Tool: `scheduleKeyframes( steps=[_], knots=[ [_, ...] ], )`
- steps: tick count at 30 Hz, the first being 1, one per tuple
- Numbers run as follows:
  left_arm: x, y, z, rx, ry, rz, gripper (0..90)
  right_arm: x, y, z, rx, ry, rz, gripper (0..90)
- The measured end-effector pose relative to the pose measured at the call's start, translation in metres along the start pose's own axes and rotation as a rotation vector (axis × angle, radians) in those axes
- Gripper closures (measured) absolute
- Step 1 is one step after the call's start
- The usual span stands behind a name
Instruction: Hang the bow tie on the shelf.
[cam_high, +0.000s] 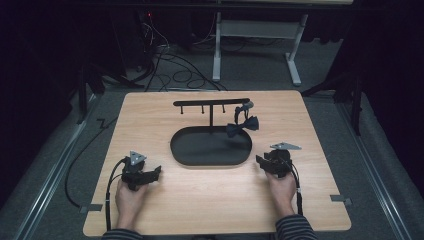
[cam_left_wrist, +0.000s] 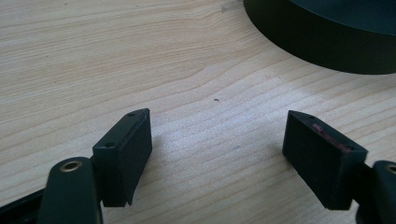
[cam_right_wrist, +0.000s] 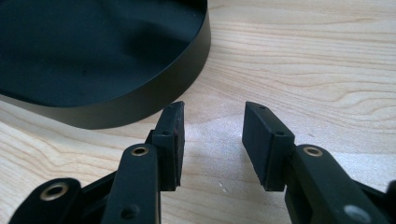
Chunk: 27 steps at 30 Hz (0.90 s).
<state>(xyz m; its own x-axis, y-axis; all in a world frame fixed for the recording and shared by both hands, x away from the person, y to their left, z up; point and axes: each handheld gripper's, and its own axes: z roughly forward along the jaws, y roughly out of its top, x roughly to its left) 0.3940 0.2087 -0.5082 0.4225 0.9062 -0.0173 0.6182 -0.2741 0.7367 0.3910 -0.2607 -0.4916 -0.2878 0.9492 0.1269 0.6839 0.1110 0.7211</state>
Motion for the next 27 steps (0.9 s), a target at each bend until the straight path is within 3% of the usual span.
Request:
scheduleKeyframes(
  steps=[15,20,27],
  knots=[
    [0.000,0.000,0.000,0.000,0.000,0.000,24.3,0.006,-0.001,0.011,-0.003,-0.036,-0.037,56.7],
    [0.000,0.000,0.000,0.000,-0.001,0.000,24.3,0.013,-0.004,0.014,-0.011,-0.085,-0.124,52.0],
    [0.000,0.000,0.000,-0.002,-0.002,0.001,24.3,0.013,-0.004,0.015,-0.009,-0.083,-0.116,50.6]
  ],
)
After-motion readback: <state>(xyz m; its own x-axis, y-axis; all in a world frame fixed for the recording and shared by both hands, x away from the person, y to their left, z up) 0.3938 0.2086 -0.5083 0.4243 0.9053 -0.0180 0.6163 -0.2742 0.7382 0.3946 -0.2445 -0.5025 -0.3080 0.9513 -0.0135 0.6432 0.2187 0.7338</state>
